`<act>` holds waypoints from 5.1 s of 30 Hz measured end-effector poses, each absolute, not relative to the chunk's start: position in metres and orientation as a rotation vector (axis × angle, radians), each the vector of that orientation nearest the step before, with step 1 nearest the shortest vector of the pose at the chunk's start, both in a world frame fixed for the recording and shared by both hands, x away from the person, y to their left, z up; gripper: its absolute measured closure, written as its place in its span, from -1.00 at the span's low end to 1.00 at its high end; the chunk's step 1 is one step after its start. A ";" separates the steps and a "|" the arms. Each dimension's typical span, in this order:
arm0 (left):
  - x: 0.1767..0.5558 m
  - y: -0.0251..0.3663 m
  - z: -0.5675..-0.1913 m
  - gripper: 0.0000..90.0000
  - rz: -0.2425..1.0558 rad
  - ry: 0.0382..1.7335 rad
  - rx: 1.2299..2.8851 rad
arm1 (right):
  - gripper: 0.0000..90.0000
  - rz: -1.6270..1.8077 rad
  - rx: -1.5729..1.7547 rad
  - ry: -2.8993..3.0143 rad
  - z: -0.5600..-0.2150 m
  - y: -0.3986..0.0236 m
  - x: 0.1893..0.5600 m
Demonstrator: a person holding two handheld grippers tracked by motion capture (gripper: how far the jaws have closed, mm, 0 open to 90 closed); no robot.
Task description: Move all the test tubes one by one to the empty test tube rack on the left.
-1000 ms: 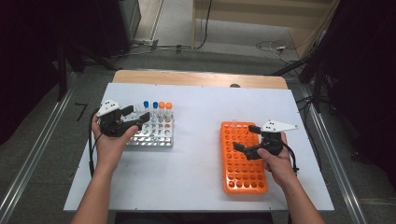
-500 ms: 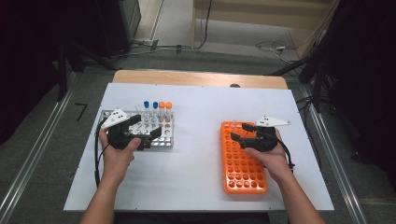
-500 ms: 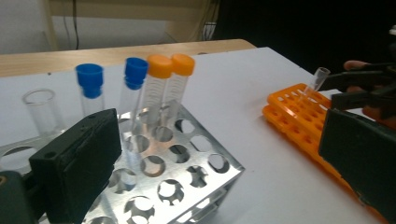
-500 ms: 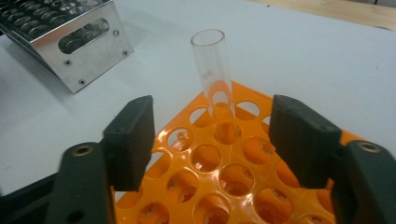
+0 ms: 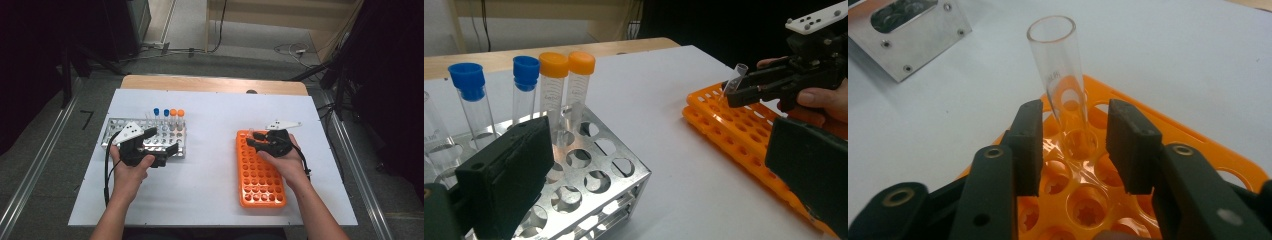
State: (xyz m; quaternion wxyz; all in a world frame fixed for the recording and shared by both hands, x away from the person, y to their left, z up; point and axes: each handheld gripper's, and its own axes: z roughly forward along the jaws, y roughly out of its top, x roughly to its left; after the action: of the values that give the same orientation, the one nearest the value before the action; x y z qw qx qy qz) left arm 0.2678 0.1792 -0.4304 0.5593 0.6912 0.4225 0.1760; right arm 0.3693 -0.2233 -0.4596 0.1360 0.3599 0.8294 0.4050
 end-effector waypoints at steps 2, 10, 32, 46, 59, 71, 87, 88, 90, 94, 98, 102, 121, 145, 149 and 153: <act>0.267 0.178 -0.430 -1.00 0.414 0.992 1.628 | 0.35 1.150 1.030 2.414 -0.460 -0.221 0.370; 0.264 0.169 -0.429 -1.00 0.405 0.967 1.652 | 0.64 1.051 0.972 2.401 -0.460 -0.213 0.370; 0.273 0.129 -0.418 -1.00 0.363 0.857 1.679 | 0.65 1.388 0.933 2.218 -0.435 -0.233 0.340; 0.273 0.091 -0.414 -0.76 0.315 0.763 1.726 | 0.65 1.451 0.837 2.339 -0.430 -0.208 0.313; 0.267 0.071 -0.416 -0.09 0.286 0.684 1.741 | 0.65 1.482 0.721 2.452 -0.432 -0.175 0.295; 0.264 0.059 -0.419 0.45 0.256 0.623 1.771 | 0.65 1.494 0.650 2.530 -0.432 -0.159 0.284; 0.262 0.060 -0.420 0.70 0.295 0.598 1.783 | 0.64 1.519 0.632 2.561 -0.433 -0.157 0.282; 0.263 0.061 -0.420 0.71 0.293 0.595 1.780 | 0.63 1.521 0.628 2.558 -0.433 -0.157 0.282; 0.263 0.063 -0.419 0.71 0.290 0.593 1.771 | 0.62 1.531 0.630 2.547 -0.433 -0.158 0.282; 0.265 0.069 -0.417 0.71 0.305 0.606 1.761 | 0.40 1.556 0.626 2.542 -0.433 -0.160 0.282; 0.268 0.078 -0.416 0.71 0.319 0.631 1.745 | 0.08 1.576 0.630 2.527 -0.433 -0.163 0.283; 0.272 0.090 -0.413 0.71 0.337 0.653 1.724 | -0.34 1.558 0.636 2.516 -0.431 -0.165 0.283; 0.296 0.156 -0.411 0.71 0.472 0.821 1.638 | -1.00 1.551 0.757 2.463 -0.435 -0.215 0.304; 0.308 0.222 -0.405 0.71 0.641 0.985 1.547 | -1.00 1.520 0.905 2.360 -0.446 -0.267 0.313; 0.310 0.233 -0.405 0.71 0.679 1.019 1.531 | -1.00 1.514 0.916 2.353 -0.447 -0.270 0.314; 0.312 0.241 -0.406 0.71 0.725 1.055 1.517 | -1.00 1.513 0.926 2.344 -0.447 -0.272 0.314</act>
State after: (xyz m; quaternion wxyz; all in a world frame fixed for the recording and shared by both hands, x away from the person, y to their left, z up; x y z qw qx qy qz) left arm 0.3123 0.2411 -0.4063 0.5463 0.6401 0.4452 0.3059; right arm 0.3138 -0.2721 -0.4473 0.1009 0.3135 0.7932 0.5122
